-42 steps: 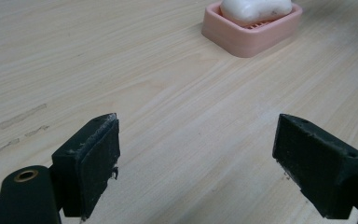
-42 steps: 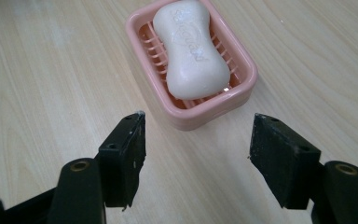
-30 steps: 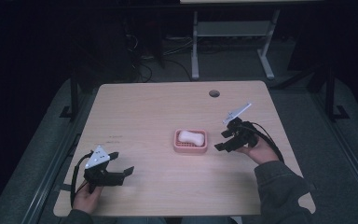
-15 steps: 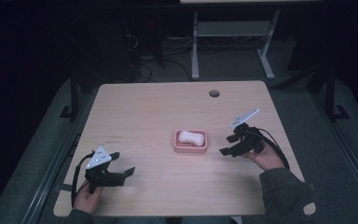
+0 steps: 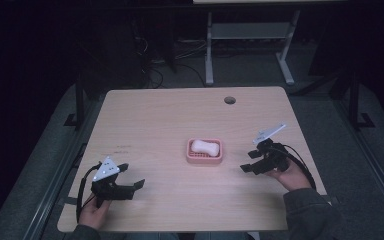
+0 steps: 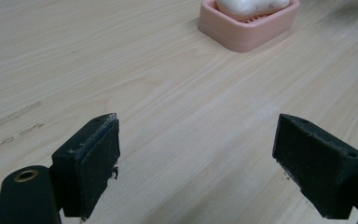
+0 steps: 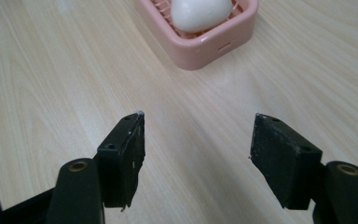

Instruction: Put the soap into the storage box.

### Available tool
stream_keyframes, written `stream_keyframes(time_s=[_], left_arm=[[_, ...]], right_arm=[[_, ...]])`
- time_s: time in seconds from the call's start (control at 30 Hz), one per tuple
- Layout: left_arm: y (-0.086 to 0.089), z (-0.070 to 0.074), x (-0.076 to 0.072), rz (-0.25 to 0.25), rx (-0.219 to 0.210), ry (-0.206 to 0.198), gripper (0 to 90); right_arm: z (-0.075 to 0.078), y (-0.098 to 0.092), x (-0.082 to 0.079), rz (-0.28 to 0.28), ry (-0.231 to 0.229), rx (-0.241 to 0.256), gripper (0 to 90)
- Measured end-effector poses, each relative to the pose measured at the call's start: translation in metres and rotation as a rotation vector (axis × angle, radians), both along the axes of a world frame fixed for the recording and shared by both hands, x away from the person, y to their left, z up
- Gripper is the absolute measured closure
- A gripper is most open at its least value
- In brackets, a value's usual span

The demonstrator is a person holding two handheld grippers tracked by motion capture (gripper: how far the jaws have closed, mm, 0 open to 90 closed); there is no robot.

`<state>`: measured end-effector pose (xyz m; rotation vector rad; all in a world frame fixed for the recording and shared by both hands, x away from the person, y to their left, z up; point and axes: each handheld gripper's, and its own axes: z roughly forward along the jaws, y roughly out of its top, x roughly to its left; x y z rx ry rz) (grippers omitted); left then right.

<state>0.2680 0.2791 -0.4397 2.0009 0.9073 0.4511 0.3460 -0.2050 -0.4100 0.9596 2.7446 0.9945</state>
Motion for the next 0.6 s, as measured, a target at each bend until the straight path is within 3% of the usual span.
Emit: stream_keyframes(time_s=[0.6], left_arm=[[-0.001, -0.001, -0.002, -0.004, 0.013, -0.001, 14.4]], right_arm=[[-0.012, -0.02, -0.032, -0.028, -0.024, 0.019, 33.8]])
